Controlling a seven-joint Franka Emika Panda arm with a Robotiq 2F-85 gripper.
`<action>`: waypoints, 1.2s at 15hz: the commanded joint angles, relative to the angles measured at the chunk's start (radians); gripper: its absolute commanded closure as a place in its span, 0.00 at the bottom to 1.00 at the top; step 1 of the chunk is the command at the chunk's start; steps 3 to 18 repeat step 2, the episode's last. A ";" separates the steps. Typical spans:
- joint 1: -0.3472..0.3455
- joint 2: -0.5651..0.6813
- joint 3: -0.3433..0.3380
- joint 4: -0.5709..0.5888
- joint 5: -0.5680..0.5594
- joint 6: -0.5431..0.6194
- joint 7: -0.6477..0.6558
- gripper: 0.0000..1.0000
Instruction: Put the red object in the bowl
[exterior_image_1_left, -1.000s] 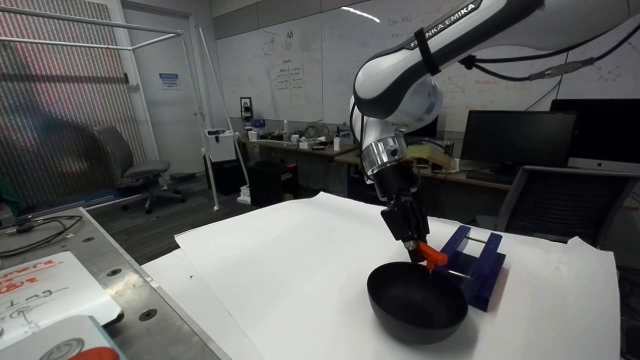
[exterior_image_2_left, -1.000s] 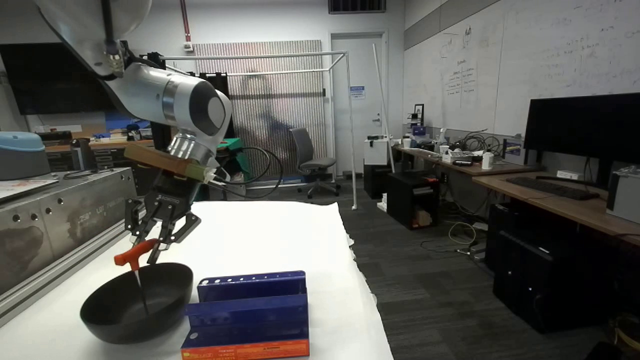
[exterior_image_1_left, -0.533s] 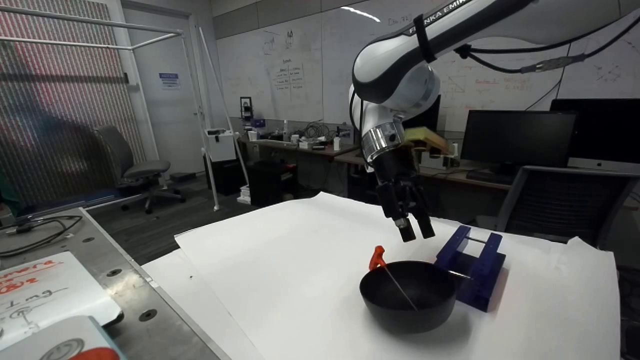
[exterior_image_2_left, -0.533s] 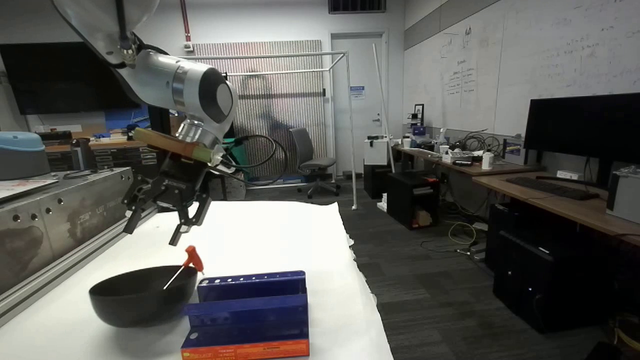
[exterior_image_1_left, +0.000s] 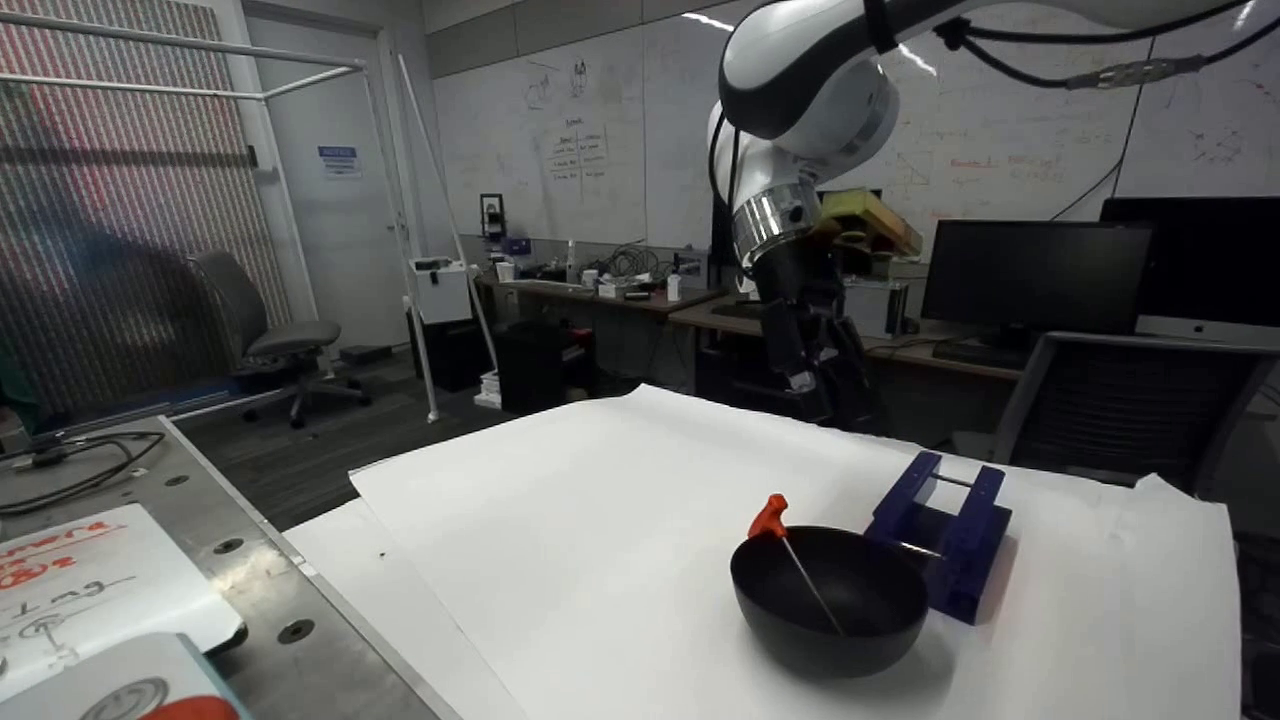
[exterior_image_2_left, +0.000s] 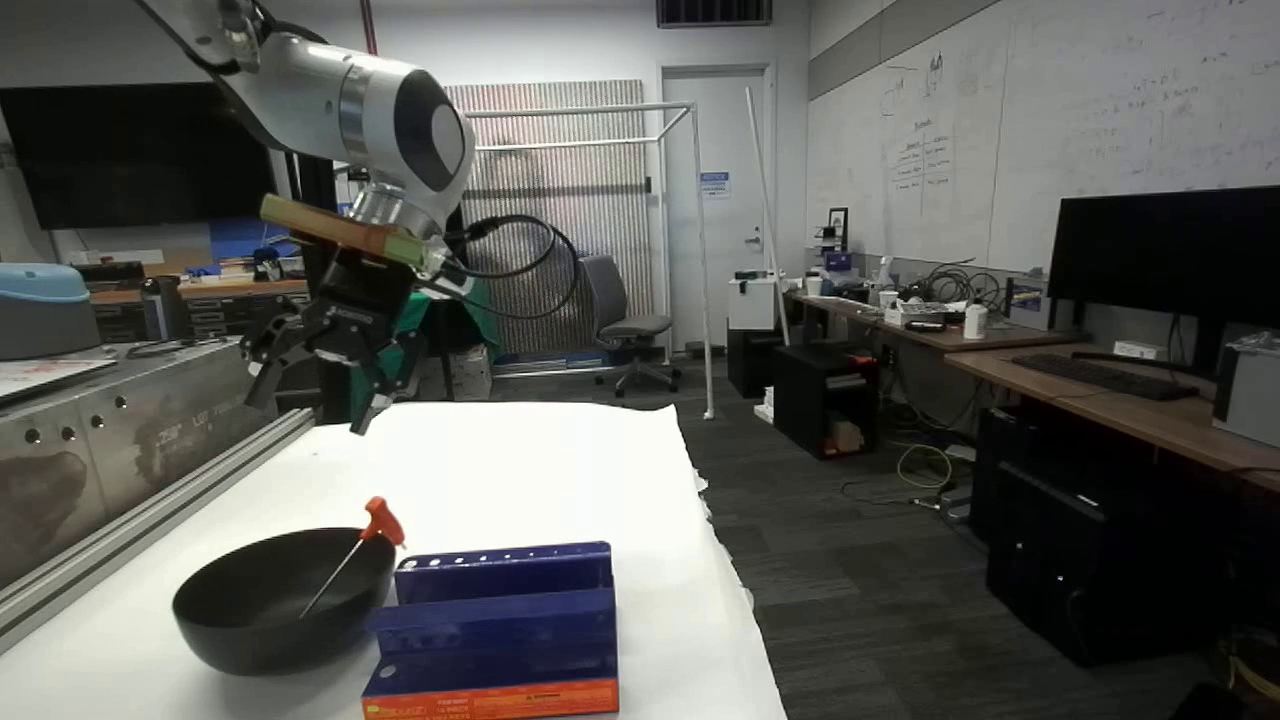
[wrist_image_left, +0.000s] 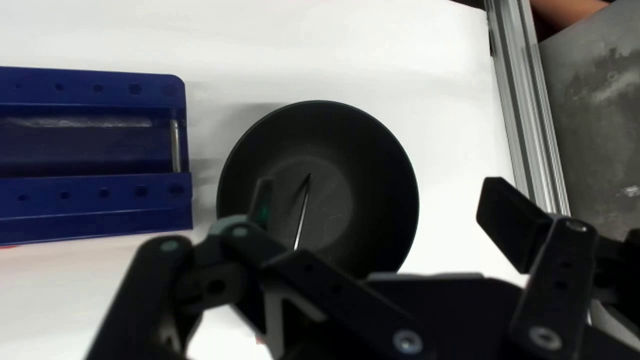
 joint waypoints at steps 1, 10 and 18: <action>0.010 -0.148 -0.019 -0.082 -0.043 -0.003 0.047 0.00; 0.014 -0.178 -0.023 -0.104 -0.083 -0.004 0.048 0.00; 0.014 -0.178 -0.023 -0.104 -0.083 -0.004 0.048 0.00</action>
